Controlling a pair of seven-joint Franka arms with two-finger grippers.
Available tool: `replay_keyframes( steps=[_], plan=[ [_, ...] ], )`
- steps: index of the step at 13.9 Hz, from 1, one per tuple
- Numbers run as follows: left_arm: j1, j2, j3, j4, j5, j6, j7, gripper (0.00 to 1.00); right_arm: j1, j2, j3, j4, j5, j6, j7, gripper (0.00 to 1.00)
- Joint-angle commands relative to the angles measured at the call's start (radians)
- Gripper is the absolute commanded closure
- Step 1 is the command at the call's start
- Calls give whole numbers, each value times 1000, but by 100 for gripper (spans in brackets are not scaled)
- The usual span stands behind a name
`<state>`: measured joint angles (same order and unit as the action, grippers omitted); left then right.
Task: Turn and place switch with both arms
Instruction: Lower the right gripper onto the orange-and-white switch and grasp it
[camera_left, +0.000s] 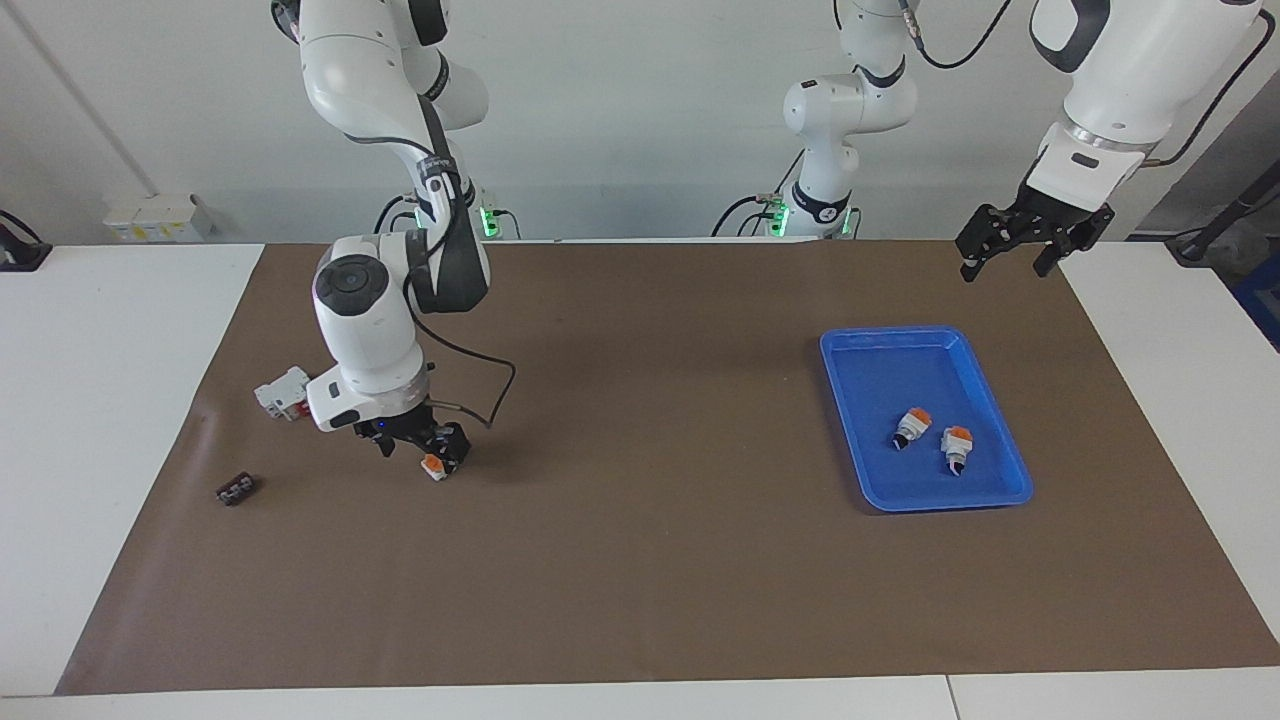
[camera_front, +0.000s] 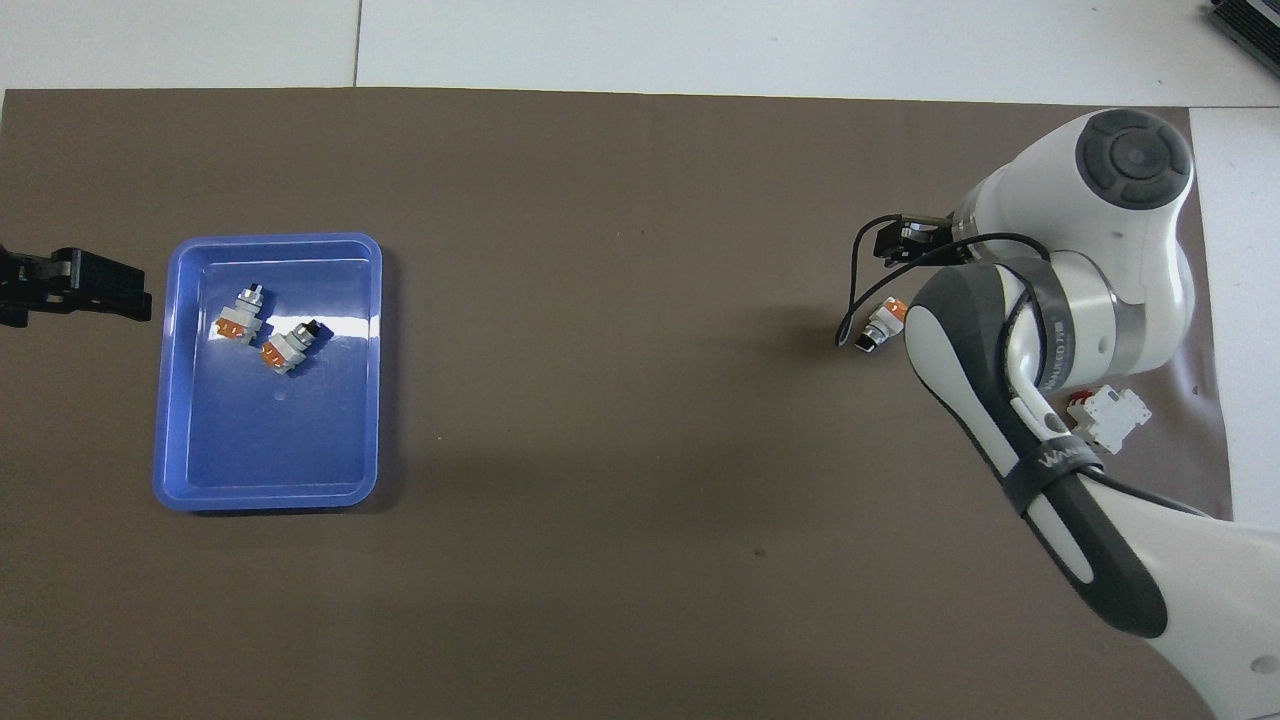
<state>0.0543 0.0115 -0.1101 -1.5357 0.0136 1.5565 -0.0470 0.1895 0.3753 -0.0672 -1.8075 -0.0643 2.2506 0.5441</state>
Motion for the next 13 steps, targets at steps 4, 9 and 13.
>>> replay_keyframes(
  steps=[4, 9, 13],
  plan=[
    [4, -24, -5, -24, 19, -3, -10, 0, 5, -26, 1, -184, 4, 147, 134, 0],
    [4, -24, -5, -24, 19, -3, -10, 0, 5, 13, 1, -182, 59, 219, 180, 1],
    [4, -24, -5, -24, 19, -3, -10, 0, 2, 16, 1, -178, 66, 210, 165, 100]
  ],
)
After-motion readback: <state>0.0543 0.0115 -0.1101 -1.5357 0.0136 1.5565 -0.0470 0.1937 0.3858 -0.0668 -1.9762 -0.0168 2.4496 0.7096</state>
